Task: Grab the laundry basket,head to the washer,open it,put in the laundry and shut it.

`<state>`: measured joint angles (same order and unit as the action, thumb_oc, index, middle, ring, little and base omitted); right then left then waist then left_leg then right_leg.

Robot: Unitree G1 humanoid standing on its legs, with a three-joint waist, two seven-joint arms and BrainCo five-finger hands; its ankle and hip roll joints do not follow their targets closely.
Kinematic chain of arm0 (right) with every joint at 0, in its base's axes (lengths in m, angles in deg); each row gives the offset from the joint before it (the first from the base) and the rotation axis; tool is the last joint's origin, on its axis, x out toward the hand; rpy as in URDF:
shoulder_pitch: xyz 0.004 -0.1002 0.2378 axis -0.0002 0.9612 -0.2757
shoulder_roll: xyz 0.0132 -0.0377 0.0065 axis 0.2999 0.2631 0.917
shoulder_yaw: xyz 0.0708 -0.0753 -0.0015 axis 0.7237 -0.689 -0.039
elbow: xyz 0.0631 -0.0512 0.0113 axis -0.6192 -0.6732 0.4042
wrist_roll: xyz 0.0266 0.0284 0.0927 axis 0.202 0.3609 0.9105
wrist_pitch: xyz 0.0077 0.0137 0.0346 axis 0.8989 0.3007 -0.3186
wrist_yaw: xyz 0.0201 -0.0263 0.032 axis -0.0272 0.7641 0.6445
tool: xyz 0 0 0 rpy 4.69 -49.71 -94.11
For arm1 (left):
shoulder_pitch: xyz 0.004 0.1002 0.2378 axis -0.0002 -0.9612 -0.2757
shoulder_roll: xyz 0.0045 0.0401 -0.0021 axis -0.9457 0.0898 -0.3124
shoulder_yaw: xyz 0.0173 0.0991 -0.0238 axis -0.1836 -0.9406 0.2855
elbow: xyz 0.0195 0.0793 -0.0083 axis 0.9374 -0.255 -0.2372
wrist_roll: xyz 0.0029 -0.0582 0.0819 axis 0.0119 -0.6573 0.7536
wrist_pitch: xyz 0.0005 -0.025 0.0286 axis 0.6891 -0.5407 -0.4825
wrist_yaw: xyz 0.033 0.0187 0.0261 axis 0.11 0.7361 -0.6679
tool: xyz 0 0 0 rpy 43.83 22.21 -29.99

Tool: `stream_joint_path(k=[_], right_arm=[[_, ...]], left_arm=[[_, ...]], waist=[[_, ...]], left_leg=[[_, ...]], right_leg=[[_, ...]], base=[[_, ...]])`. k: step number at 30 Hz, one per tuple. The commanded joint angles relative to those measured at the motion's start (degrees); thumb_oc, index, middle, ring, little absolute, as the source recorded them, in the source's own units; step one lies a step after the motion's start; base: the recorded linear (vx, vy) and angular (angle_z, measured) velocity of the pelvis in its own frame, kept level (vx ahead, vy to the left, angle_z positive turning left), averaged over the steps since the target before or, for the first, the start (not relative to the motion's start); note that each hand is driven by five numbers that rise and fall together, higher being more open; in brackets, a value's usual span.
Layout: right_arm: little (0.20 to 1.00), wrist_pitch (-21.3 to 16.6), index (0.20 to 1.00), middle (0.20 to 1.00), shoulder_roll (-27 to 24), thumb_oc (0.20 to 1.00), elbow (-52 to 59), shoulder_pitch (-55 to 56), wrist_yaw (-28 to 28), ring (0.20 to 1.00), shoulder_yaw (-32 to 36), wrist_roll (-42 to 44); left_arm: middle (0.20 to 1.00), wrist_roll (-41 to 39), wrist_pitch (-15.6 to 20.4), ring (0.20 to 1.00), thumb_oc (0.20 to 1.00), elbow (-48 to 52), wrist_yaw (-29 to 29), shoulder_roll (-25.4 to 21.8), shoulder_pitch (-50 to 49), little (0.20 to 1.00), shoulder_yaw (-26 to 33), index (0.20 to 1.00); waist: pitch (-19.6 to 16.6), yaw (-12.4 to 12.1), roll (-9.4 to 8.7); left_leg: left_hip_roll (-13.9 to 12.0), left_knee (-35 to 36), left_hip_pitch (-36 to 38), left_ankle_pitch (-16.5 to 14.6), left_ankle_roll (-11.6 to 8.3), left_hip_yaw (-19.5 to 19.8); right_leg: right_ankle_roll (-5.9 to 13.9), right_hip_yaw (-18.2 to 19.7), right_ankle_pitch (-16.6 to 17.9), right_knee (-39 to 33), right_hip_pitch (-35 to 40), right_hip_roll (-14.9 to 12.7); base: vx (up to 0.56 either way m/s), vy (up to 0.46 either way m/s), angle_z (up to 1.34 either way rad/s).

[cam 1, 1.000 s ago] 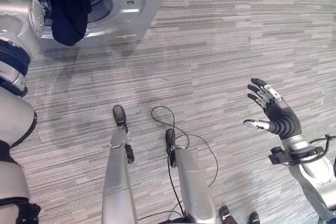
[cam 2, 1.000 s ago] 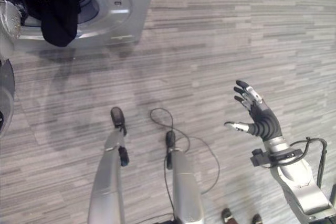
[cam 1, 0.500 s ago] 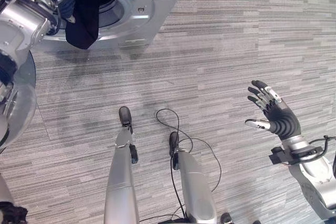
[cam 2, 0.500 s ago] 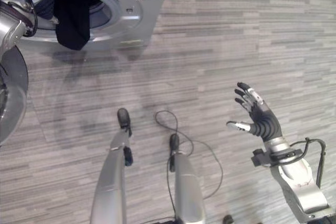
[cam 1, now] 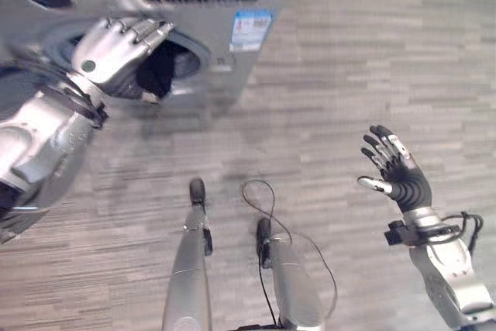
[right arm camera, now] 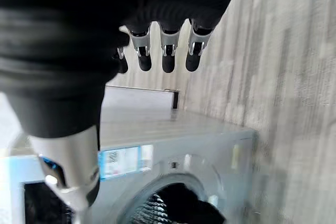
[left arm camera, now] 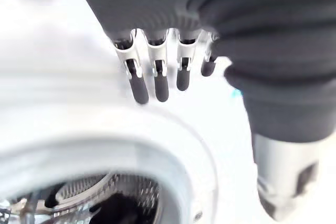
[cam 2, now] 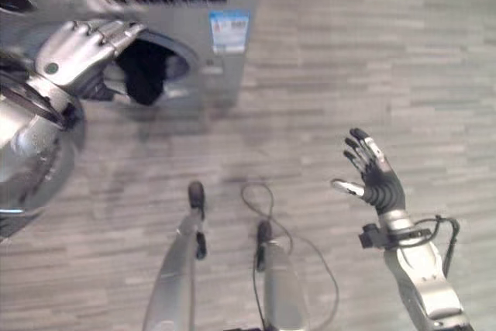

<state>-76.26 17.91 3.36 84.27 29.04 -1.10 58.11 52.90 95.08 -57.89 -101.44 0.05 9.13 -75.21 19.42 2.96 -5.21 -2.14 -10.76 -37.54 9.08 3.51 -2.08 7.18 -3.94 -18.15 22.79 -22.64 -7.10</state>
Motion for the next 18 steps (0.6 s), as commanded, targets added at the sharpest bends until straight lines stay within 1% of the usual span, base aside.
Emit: stream_joint_path(k=[1,2,3,5,6,7,8,9,10,11,12,13,14,16,17,18], right_arm=[[1.000,-0.16,1.000,1.000,-0.80,1.000,-0.95,4.35,0.62,1.000,2.57,-1.63],[1.000,0.19,1.000,1.000,0.12,1.000,-2.06,4.42,0.66,1.000,2.85,-1.58],[1.000,0.66,1.000,1.000,0.15,1.000,-2.89,4.52,0.75,1.000,2.50,-1.94],[1.000,1.30,1.000,1.000,1.31,1.000,-4.42,4.57,1.08,1.000,2.16,-1.98],[1.000,1.27,1.000,1.000,1.10,1.000,-4.45,4.43,1.10,1.000,1.82,-1.97],[1.000,2.18,1.000,1.000,1.87,1.000,-6.12,4.08,1.18,1.000,1.04,-3.22],[1.000,2.18,1.000,1.000,1.85,1.000,-6.13,4.03,1.17,1.000,0.97,-3.22],[1.000,3.03,1.000,1.000,3.52,1.000,-8.39,3.18,1.71,1.000,-0.42,-3.39],[1.000,3.18,1.000,1.000,4.06,1.000,-8.99,2.82,1.90,1.000,-1.02,-2.92],[1.000,3.18,1.000,1.000,4.06,1.000,-8.99,2.82,1.90,1.000,-1.02,-2.92],[1.000,3.38,1.000,1.000,4.73,1.000,-10.43,2.62,1.90,1.000,-1.84,-2.75],[1.000,3.73,1.000,1.000,5.90,1.000,-12.31,2.62,2.02,1.000,-3.01,-3.06],[1.000,3.92,1.000,1.000,6.80,1.000,-13.72,2.52,1.90,1.000,-3.80,-3.29],[1.000,4.29,1.000,1.000,8.59,1.000,-16.59,2.77,1.88,1.000,-5.29,-4.11],[1.000,4.44,1.000,1.000,9.16,1.000,-17.61,2.98,1.98,1.000,-5.52,-4.54],[1.000,4.43,1.000,1.000,9.16,1.000,-17.63,2.98,1.98,1.000,-5.51,-4.54]], left_arm=[[1.000,-5.83,4.54,1.000,1.000,0.42,4.36,1.64,-8.33,1.000,4.95,1.000],[1.000,-9.39,5.09,1.000,1.000,1.35,4.88,4.36,-13.31,1.000,7.35,1.000],[1.000,-12.59,5.52,1.000,1.000,3.52,6.04,6.37,-20.01,1.000,12.33,1.000],[1.000,-18.87,6.08,1.000,1.000,5.20,7.54,11.25,-27.29,1.000,15.82,1.000],[1.000,-19.07,5.99,1.000,1.000,5.70,7.82,11.32,-28.29,1.000,16.77,1.000],[1.000,-24.32,6.45,1.000,1.000,6.85,10.50,16.05,-33.91,1.000,17.82,1.000],[1.000,-24.34,6.43,1.000,1.000,6.93,10.53,16.05,-34.06,1.000,17.97,1.000],[1.000,-32.40,6.11,1.000,1.000,5.50,14.53,23.58,-38.77,1.000,16.74,1.000],[1.000,-34.83,5.86,1.000,1.000,4.95,15.42,25.93,-39.89,1.000,16.26,1.000],[1.000,-34.83,5.86,1.000,1.000,4.95,15.42,25.93,-39.89,1.000,16.26,1.000],[1.000,-36.74,5.44,1.000,1.000,3.72,16.06,28.35,-41.10,1.000,15.73,1.000],[1.000,-38.49,5.00,1.000,1.000,0.93,16.69,32.05,-42.59,1.000,14.57,1.000],[1.000,-39.41,4.45,1.000,1.000,-2.08,16.56,34.63,-42.73,1.000,13.75,1.000],[1.000,-39.16,4.14,1.000,1.000,-7.30,16.43,38.47,-43.33,1.000,12.13,1.000],[1.000,-38.81,4.15,1.000,1.000,-9.46,16.41,39.44,-43.41,1.000,11.37,1.000],[1.000,-38.79,4.20,1.000,1.000,-9.54,16.39,39.45,-43.36,1.000,11.33,1.000]], waist=[[-5.56,0.96,1.77],[-5.85,0.04,1.83],[-6.25,0.43,2.16],[-6.63,-0.23,2.44],[-6.58,0.15,2.45],[-7.05,-0.42,2.73],[-7.03,-0.35,2.72],[-7.93,-1.10,3.47],[-8.16,-1.28,3.55],[-8.16,-1.28,3.55],[-8.35,-1.54,3.60],[-9.01,-1.80,3.56],[-9.51,-1.95,3.42],[-10.28,-2.35,3.32],[-10.47,-2.43,3.25],[-10.40,-2.44,3.25]], left_leg=[[0.42,0.74,1.37,-6.31,-6.28,0.36],[0.38,1.17,2.34,-5.91,-6.34,0.48],[0.33,1.73,3.56,-5.62,-6.31,0.57],[0.17,2.43,5.59,-5.09,-6.24,0.90],[0.18,2.55,5.81,-5.05,-6.25,0.93],[-0.04,3.25,7.86,-4.68,-6.14,1.13],[-0.03,3.28,7.91,-4.67,-6.14,1.14],[-0.71,4.10,10.14,-3.22,-5.52,1.22],[-0.79,4.39,11.22,-3.21,-5.43,1.33],[-0.79,4.39,11.22,-3.21,-5.43,1.33],[-0.86,4.70,12.18,-3.06,-5.34,1.47],[-0.92,5.28,13.87,-2.88,-5.27,1.65],[-0.98,5.92,14.86,-2.64,-5.36,1.82],[-1.07,7.29,16.79,-2.00,-5.53,2.10],[-1.14,7.70,17.54,-1.77,-5.61,2.18],[-1.14,7.75,17.63,-1.75,-5.61,2.18]], right_leg=[[-4.16,-2.18,1.10,-7.65,7.51,2.36],[-4.30,-2.52,1.11,-7.79,8.24,2.40],[-4.43,-2.65,1.04,-8.10,9.28,2.43],[-4.67,-3.33,0.92,-8.27,10.70,2.50],[-4.68,-3.37,0.94,-8.35,10.91,2.51],[-4.85,-3.69,0.86,-8.52,12.46,2.68],[-4.85,-3.71,0.86,-8.54,12.51,2.67],[-4.98,-4.91,1.78,-8.75,14.25,3.26],[-4.97,-5.07,1.84,-8.90,15.02,3.33],[-4.97,-5.07,1.84,-8.90,15.02,3.33],[-5.09,-5.30,1.80,-9.09,16.03,3.42],[-5.06,-5.48,2.03,-9.11,17.27,3.46],[-4.92,-5.66,2.25,-9.48,18.21,3.54],[-4.89,-6.15,2.61,-10.39,20.02,3.62],[-4.96,-6.27,2.62,-10.75,20.94,3.66],[-4.96,-6.28,2.64,-10.80,21.04,3.66]], base=[[0.00,-0.056,-0.01],[0.02,-0.053,0.15],[0.01,-0.051,0.18],[0.01,-0.042,0.13],[0.01,-0.051,0.07],[0.01,-0.035,0.10],[-0.03,-0.059,0.24],[-0.03,-0.034,0.20],[-0.03,-0.033,0.13],[0.02,-0.031,0.04],[0.03,-0.048,0.05],[0.04,-0.071,0.04],[0.05,-0.059,0.06],[0.02,-0.050,0.15],[0.00,-0.035,0.18],[-0.02,-0.048,0.13]])
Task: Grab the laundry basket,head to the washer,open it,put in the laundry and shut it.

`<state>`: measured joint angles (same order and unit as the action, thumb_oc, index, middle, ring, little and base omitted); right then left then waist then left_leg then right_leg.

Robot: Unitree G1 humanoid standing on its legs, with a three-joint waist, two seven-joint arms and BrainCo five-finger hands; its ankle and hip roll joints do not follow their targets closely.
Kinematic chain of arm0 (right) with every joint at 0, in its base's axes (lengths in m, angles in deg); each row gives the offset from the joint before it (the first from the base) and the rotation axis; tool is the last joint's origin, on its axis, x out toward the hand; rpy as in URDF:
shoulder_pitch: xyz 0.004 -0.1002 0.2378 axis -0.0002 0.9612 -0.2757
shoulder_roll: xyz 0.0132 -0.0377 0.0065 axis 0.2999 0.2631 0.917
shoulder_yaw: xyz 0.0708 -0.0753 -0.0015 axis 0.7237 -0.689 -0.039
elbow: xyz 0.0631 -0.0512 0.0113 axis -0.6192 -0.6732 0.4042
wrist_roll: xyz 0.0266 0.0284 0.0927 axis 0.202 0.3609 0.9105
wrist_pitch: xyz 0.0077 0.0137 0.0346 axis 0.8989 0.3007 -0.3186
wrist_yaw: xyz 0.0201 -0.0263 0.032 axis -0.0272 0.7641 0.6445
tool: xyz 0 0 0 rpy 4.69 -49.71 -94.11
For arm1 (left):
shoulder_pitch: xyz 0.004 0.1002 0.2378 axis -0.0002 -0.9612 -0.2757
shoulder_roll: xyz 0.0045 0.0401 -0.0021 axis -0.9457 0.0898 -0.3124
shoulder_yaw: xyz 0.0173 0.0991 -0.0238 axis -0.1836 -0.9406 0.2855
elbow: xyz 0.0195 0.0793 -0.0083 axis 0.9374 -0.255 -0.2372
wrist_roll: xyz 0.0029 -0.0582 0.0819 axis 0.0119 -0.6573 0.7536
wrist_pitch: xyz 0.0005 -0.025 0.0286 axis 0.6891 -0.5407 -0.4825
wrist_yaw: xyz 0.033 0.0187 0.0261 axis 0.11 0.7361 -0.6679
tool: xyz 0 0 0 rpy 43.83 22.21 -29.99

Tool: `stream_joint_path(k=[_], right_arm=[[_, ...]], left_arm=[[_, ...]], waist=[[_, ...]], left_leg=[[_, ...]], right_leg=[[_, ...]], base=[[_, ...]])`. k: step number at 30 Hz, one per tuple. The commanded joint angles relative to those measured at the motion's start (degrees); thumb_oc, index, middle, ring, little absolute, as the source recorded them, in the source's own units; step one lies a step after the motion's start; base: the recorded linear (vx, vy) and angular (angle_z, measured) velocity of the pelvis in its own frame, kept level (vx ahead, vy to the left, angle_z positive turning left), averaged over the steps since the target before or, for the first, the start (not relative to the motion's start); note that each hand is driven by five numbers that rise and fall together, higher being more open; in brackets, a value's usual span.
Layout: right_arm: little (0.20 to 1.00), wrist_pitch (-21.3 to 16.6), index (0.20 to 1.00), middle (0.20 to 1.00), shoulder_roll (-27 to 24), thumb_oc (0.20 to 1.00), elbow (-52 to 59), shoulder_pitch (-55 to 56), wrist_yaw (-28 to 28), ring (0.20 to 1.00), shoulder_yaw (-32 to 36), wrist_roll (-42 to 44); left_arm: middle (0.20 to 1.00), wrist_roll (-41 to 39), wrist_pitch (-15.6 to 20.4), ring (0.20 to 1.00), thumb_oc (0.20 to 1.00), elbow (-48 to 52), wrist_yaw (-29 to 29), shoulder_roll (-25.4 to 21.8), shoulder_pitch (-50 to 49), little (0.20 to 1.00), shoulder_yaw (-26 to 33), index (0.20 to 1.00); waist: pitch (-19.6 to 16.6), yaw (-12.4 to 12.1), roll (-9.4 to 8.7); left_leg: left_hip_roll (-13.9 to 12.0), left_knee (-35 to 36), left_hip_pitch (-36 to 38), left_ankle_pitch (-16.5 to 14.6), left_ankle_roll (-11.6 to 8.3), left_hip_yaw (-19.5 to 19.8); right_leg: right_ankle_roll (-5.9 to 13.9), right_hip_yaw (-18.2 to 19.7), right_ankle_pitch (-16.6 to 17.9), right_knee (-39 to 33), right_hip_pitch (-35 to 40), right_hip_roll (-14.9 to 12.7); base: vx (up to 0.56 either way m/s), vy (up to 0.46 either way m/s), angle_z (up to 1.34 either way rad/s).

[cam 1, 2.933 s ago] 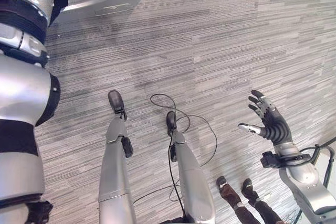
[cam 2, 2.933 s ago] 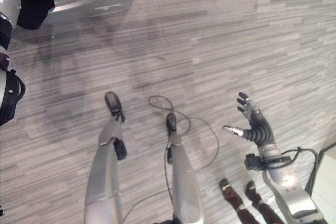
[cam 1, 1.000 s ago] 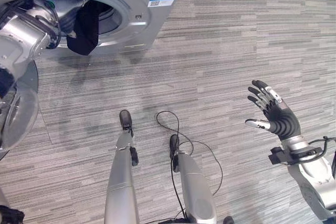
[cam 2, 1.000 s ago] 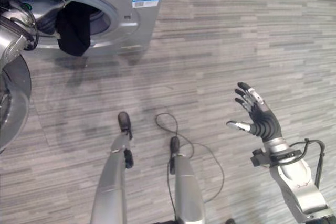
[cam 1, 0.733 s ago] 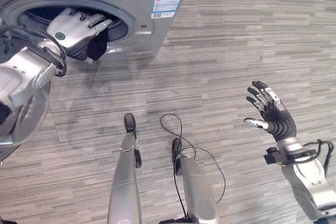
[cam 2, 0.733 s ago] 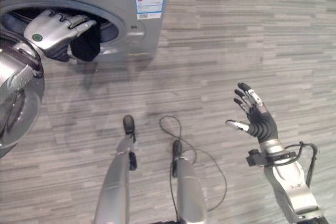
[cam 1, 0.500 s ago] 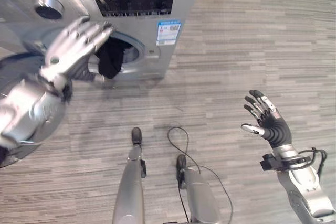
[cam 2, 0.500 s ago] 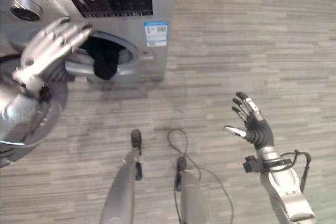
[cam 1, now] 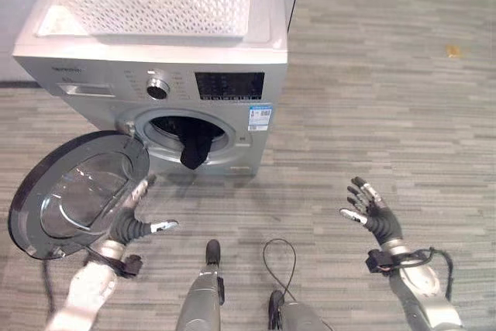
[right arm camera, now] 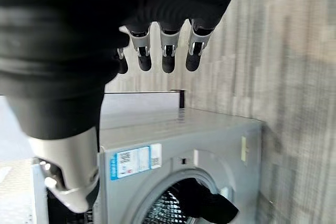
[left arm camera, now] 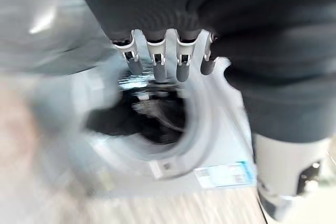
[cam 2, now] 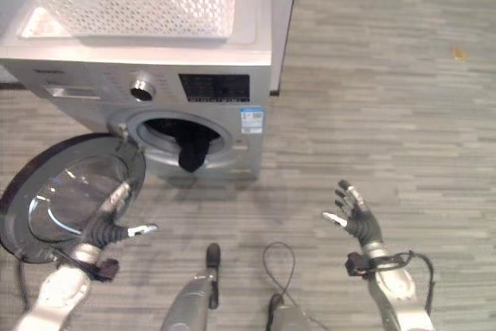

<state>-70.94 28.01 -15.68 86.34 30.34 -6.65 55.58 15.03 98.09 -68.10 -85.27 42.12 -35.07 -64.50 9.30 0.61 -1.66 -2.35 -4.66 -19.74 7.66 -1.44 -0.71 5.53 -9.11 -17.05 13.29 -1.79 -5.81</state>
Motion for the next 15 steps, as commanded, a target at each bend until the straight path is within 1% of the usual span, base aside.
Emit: stream_joint_path(k=[1,4,5,6,7,8,9,10,13,15], right_arm=[[1.000,-0.98,1.000,1.000,0.83,1.000,-2.23,1.14,0.14,1.000,-0.74,-2.51],[1.000,-0.83,1.000,1.000,2.23,1.000,-5.43,1.03,-0.13,1.000,-1.63,-3.19],[1.000,-0.67,1.000,1.000,3.10,1.000,-8.07,0.58,-0.83,1.000,-2.31,-4.61],[1.000,-0.08,1.000,1.000,4.91,1.000,-12.09,-0.46,-1.89,1.000,-3.66,-5.97],[1.000,0.00,1.000,1.000,5.53,1.000,-13.56,-1.01,-2.34,1.000,-4.32,-6.40],[1.000,0.34,1.000,1.000,6.55,1.000,-15.60,-2.10,-3.03,1.000,-5.14,-7.08],[1.000,0.46,1.000,1.000,7.17,1.000,-15.95,-2.51,-3.19,1.000,-5.49,-6.69],[1.000,0.45,1.000,1.000,7.17,1.000,-15.98,-2.54,-3.19,1.000,-5.49,-6.68],[1.000,0.45,1.000,1.000,9.04,1.000,-19.27,-3.55,-3.75,1.000,-6.76,-5.67],[1.000,0.51,1.000,1.000,9.52,1.000,-20.20,-3.37,-4.32,1.000,-7.09,-6.35]], left_arm=[[1.000,-1.38,0.80,1.000,1.000,-2.69,0.52,0.12,-0.25,1.000,-0.58,1.000],[1.000,-2.22,0.60,1.000,1.000,-5.37,0.64,1.91,-0.60,1.000,-1.18,1.000],[1.000,-3.11,0.52,1.000,1.000,-6.85,0.69,3.15,-0.59,1.000,-1.23,1.000],[1.000,-5.61,0.18,1.000,1.000,-10.27,0.35,5.79,0.11,1.000,-1.28,1.000],[1.000,-6.61,-0.31,1.000,1.000,-12.00,-0.03,6.90,0.79,1.000,-1.24,1.000],[1.000,-9.43,-0.75,1.000,1.000,-14.09,-0.17,8.63,1.89,1.000,-0.98,1.000],[1.000,-10.94,-0.86,1.000,1.000,-14.72,0.11,9.50,2.24,1.000,-1.02,1.000],[1.000,-10.96,-0.84,1.000,1.000,-14.75,0.12,9.50,2.27,1.000,-1.01,1.000],[1.000,-13.84,-0.83,1.000,1.000,-17.74,0.01,11.77,3.80,1.000,-1.24,1.000],[1.000,-13.67,-0.71,1.000,1.000,-19.44,-0.46,12.38,3.77,1.000,-1.07,1.000]], waist=[[-0.80,-0.54,-0.41],[-1.29,-0.90,-0.26],[-1.62,-1.19,-0.24],[-1.93,-1.67,-0.38],[-2.15,-1.72,-0.14],[-2.21,-1.91,-0.20],[-2.51,-1.96,0.07],[-2.48,-1.93,0.08],[-2.80,-2.12,-0.08],[-2.95,-2.35,-0.17]], left_leg=[[-1.17,2.61,1.06,0.34,-0.85,0.96],[-1.54,4.15,2.21,1.40,-1.04,1.42],[-1.78,5.01,2.73,2.15,-1.25,1.56],[-2.01,6.72,3.88,3.39,-1.68,1.83],[-2.26,7.64,4.13,4.09,-1.97,2.08],[-2.44,8.28,4.59,4.73,-2.34,2.21],[-2.74,8.66,4.66,4.99,-2.46,2.44],[-2.74,8.67,4.67,5.00,-2.47,2.47],[-3.12,8.83,5.40,5.19,-2.57,3.12],[-3.13,8.38,5.70,5.08,-2.43,3.41]], right_leg=[[-3.24,-1.55,1.95,-1.78,1.51,2.51],[-3.31,-1.69,2.37,-2.40,2.40,2.98],[-3.40,-1.94,2.46,-2.77,3.03,3.22],[-3.60,-2.09,1.98,-3.44,4.36,3.56],[-3.70,-2.27,2.09,-4.03,4.75,3.95],[-3.86,-2.63,1.68,-4.17,5.36,4.08],[-4.05,-2.82,1.77,-4.25,5.40,4.41],[-4.06,-2.85,1.76,-4.26,5.43,4.42],[-4.79,-2.75,1.04,-3.89,6.48,5.24],[-5.05,-2.82,0.86,-3.64,6.88,5.44]], base=[[-0.04,-0.044,0.08],[-0.03,-0.037,0.05],[-0.05,-0.078,0.04],[-0.08,-0.070,0.09],[-0.11,-0.068,0.11],[-0.08,-0.040,0.14],[-0.05,-0.030,0.18],[-0.04,-0.023,0.19],[-0.04,-0.032,0.19],[-0.02,-0.021,0.07]])
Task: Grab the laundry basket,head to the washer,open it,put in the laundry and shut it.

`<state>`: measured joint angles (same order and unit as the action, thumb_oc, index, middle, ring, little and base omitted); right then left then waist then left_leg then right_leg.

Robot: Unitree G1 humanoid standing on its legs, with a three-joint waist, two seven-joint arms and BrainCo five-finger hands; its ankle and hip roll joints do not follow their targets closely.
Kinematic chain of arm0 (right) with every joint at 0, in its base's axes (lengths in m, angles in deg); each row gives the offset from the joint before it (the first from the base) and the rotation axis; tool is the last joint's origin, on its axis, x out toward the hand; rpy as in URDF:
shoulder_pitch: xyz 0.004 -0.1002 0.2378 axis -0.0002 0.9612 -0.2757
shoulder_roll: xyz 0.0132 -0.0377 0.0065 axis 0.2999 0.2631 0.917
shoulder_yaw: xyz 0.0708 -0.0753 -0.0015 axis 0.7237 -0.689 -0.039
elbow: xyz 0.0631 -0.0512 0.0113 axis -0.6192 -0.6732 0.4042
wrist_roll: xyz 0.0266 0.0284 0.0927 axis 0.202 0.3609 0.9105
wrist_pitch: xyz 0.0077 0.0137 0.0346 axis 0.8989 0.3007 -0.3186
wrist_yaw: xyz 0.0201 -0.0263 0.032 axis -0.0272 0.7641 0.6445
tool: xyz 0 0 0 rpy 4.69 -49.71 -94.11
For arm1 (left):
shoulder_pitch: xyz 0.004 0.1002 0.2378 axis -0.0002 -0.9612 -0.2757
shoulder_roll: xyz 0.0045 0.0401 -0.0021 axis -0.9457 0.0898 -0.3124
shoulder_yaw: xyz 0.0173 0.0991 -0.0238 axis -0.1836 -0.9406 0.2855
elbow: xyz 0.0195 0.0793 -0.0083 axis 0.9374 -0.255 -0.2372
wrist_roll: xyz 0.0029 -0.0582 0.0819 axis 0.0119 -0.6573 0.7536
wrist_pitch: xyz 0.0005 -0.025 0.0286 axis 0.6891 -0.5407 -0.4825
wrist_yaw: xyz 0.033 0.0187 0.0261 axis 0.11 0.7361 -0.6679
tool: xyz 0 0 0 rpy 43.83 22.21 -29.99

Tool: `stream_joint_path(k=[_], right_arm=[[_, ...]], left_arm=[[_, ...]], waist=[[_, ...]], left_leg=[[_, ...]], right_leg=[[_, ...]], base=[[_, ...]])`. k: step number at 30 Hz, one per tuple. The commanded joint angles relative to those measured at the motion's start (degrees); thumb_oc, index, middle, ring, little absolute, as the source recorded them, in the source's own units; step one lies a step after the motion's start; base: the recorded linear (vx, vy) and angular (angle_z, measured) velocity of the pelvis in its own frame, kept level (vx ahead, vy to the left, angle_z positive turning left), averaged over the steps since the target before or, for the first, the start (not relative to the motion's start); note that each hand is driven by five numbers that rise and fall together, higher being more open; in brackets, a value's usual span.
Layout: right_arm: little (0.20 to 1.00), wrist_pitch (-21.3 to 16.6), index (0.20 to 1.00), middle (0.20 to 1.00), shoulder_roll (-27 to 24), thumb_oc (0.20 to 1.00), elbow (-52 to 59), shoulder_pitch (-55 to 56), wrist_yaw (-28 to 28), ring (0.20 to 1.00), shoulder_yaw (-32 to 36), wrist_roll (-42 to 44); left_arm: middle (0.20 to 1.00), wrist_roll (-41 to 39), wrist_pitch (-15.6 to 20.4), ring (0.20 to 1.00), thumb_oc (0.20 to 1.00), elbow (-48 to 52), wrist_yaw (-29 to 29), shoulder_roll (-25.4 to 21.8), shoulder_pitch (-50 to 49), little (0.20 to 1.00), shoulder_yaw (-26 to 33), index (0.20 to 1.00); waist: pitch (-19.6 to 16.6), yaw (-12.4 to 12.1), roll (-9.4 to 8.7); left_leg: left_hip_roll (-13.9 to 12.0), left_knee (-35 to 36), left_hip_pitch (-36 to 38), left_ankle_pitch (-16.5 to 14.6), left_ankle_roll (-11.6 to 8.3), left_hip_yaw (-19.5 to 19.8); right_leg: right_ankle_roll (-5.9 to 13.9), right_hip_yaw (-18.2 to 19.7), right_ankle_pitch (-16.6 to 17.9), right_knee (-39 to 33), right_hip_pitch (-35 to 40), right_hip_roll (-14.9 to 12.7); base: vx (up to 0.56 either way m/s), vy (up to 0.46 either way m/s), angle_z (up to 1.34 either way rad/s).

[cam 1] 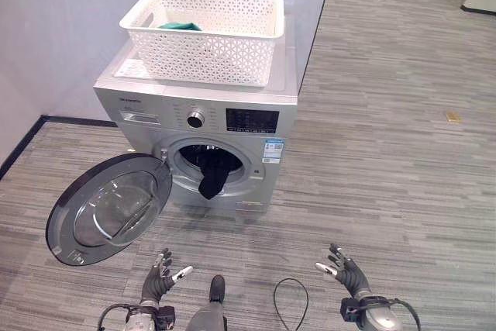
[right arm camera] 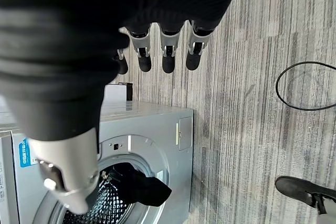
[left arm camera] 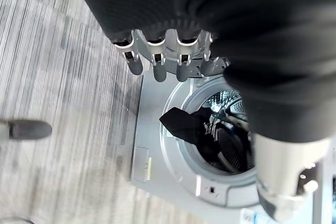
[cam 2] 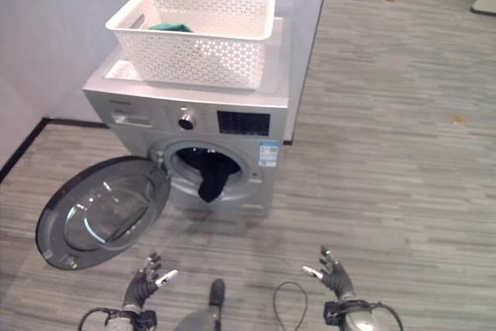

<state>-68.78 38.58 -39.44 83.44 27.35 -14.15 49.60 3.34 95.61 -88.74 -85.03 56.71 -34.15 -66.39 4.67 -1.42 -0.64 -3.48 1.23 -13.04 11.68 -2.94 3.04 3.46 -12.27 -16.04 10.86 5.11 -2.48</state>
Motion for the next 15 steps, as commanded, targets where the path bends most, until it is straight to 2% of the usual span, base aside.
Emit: stream_joint_path(k=[1,7,15], right_arm=[[1.000,-1.79,1.000,1.000,-0.75,1.000,3.37,-0.44,-1.50,1.000,0.46,0.00],[1.000,-1.56,1.000,1.000,1.09,1.000,-1.18,-0.76,-2.22,1.000,0.40,-0.87],[1.000,-2.05,1.000,1.000,2.16,1.000,-2.80,-0.21,-2.59,1.000,0.15,-1.47]], left_arm=[[1.000,-2.44,1.87,1.000,1.000,0.44,-0.83,-1.99,2.92,1.000,1.14,1.000],[1.000,-3.63,1.85,1.000,1.000,-9.07,-1.13,-0.53,4.50,1.000,3.61,1.000],[1.000,-3.43,2.54,1.000,1.000,-14.36,-1.79,0.63,4.76,1.000,5.21,1.000]], waist=[[1.61,-0.38,-1.25],[0.55,-0.71,-1.23],[-0.94,-1.04,-0.78]], left_leg=[[-2.02,2.44,-0.80,0.97,-0.90,-0.25],[-1.92,2.59,0.18,0.81,-1.09,-0.31],[-1.57,3.21,1.04,0.42,-1.33,-0.67]], right_leg=[[-2.96,0.39,-0.14,-1.24,0.24,2.15],[-2.58,0.42,0.31,-2.40,1.98,1.82],[-1.79,0.80,1.52,-5.37,3.91,0.81]], base=[[-0.02,-0.011,0.10],[0.00,-0.001,0.03],[0.00,0.013,0.00]])
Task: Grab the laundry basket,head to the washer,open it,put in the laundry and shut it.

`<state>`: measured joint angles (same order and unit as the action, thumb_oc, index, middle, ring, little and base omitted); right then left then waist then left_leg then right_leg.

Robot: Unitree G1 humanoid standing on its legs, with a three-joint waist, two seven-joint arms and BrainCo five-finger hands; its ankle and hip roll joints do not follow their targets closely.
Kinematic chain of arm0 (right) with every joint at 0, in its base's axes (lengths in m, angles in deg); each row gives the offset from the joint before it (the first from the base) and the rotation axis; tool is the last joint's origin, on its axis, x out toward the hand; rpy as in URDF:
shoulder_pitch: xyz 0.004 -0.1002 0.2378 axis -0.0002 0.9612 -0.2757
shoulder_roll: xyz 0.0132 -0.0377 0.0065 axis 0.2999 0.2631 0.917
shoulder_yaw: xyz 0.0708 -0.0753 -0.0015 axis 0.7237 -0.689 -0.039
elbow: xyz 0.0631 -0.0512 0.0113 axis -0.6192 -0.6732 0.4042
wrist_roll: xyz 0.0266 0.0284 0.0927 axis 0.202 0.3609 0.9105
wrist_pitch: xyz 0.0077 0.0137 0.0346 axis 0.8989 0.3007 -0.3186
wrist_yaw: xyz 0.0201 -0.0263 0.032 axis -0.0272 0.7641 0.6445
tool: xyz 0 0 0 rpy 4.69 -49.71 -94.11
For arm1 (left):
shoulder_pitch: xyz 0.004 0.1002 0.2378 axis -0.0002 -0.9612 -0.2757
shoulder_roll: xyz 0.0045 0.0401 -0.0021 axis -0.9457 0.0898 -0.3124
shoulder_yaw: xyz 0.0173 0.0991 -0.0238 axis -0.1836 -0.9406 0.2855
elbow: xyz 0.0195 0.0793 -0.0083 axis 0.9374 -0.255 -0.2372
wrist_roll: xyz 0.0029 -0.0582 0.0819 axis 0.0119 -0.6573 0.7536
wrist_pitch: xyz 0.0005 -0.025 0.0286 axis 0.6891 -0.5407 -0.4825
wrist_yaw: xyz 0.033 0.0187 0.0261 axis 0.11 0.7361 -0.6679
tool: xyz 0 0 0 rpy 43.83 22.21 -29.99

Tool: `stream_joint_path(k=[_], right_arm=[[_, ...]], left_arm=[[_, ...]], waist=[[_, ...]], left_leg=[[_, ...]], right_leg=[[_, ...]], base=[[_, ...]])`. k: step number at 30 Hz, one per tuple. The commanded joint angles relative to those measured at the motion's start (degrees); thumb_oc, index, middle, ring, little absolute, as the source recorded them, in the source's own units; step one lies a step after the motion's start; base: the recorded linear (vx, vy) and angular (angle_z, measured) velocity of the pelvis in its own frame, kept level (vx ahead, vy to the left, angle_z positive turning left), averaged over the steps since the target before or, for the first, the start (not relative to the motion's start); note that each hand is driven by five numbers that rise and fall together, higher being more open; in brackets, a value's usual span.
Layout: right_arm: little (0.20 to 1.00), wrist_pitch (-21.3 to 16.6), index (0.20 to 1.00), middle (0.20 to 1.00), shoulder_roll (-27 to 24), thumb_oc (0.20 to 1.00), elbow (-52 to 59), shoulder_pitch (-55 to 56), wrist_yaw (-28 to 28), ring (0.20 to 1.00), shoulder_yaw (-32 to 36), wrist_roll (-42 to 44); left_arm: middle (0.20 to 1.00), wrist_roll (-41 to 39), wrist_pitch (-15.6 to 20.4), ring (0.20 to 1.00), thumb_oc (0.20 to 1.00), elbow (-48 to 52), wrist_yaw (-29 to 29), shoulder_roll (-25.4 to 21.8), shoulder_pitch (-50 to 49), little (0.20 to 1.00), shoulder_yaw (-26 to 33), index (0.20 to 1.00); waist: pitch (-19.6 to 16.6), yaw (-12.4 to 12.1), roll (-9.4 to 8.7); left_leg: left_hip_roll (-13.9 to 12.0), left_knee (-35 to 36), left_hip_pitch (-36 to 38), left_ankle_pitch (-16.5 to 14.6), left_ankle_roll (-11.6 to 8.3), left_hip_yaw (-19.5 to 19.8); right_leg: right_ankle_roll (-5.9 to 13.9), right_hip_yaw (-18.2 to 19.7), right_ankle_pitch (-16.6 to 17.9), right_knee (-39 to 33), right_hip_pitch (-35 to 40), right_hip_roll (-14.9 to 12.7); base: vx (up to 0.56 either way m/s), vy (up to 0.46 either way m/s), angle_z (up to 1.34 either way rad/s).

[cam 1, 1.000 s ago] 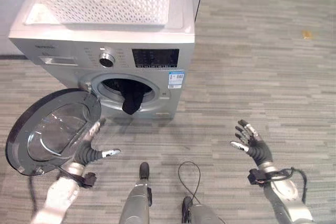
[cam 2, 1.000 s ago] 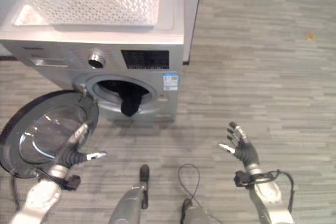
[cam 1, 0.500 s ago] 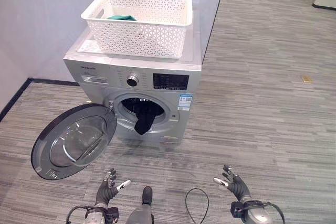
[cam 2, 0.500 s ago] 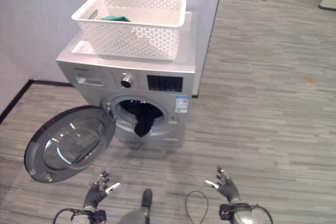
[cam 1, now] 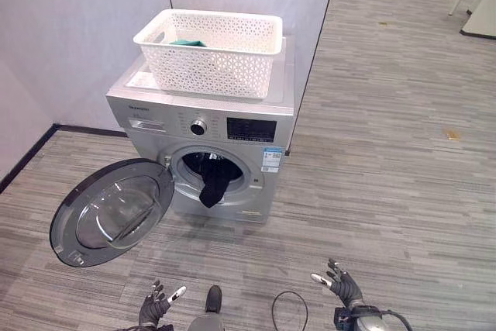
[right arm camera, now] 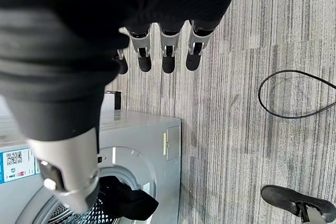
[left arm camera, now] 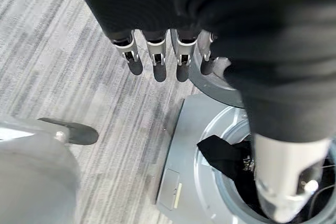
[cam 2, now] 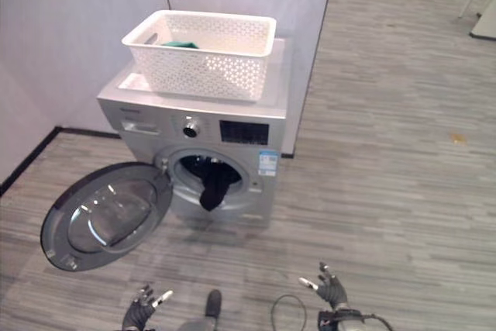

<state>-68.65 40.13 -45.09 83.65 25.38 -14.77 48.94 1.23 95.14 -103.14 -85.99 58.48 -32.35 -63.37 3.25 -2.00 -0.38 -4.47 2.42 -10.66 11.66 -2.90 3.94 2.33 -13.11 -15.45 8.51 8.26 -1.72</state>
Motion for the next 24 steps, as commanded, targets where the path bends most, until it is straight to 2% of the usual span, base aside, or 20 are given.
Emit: stream_joint_path(k=[1,5,10,15,24], right_arm=[[1.000,-2.71,1.000,1.000,1.11,1.000,0.80,-0.53,-1.43,1.000,0.68,-2.02],[1.000,-3.49,1.000,1.000,1.17,1.000,-2.63,-0.41,-3.60,1.000,0.66,-6.43],[1.000,-4.52,1.000,1.000,1.03,1.000,-5.52,0.27,-4.94,1.000,2.54,-7.20],[1.000,-5.49,1.000,1.000,0.45,1.000,-7.20,1.48,-3.30,1.000,3.23,-6.12],[1.000,-5.82,1.000,1.000,0.94,1.000,-9.63,1.59,-1.00,1.000,5.05,-0.81]], left_arm=[[1.000,-1.73,3.49,1.000,1.000,-1.98,-1.22,-0.73,3.59,1.000,3.06,1.000],[1.000,2.02,4.41,1.000,1.000,-6.12,-3.26,-0.74,4.89,1.000,2.94,1.000],[1.000,3.84,5.07,1.000,1.000,-8.08,-4.53,-0.67,4.93,1.000,3.04,1.000],[1.000,4.33,5.19,1.000,1.000,-11.41,-4.60,-0.39,4.14,1.000,3.86,1.000],[1.000,2.55,5.16,1.000,1.000,-10.75,-2.80,0.32,3.25,1.000,3.42,1.000]], waist=[[0.31,-0.47,-0.95],[0.39,-0.16,-0.81],[0.52,0.49,-0.50],[0.61,0.69,-0.53],[0.32,0.85,-0.41]], left_leg=[[-0.58,2.44,-1.22,0.64,-1.52,-1.73],[-0.45,2.58,-1.05,0.71,-1.63,-1.92],[-0.28,2.58,-1.02,0.45,-1.68,-2.11],[-0.12,2.58,-1.01,0.04,-1.39,-2.42],[0.01,2.58,-1.13,-0.22,-1.30,-2.88]], right_leg=[[-0.54,1.80,1.19,-3.40,0.89,-0.08],[-0.59,1.82,1.10,-2.87,0.98,-0.12],[-0.45,1.52,0.81,-2.07,0.76,-0.22],[0.20,1.74,1.51,-2.41,0.57,-0.84],[0.47,1.85,2.03,-3.15,0.80,-1.13]], base=[[0.00,0.024,-0.04],[-0.01,0.013,-0.02],[0.00,0.023,0.01],[-0.01,0.012,0.01],[0.00,0.009,-0.03]])
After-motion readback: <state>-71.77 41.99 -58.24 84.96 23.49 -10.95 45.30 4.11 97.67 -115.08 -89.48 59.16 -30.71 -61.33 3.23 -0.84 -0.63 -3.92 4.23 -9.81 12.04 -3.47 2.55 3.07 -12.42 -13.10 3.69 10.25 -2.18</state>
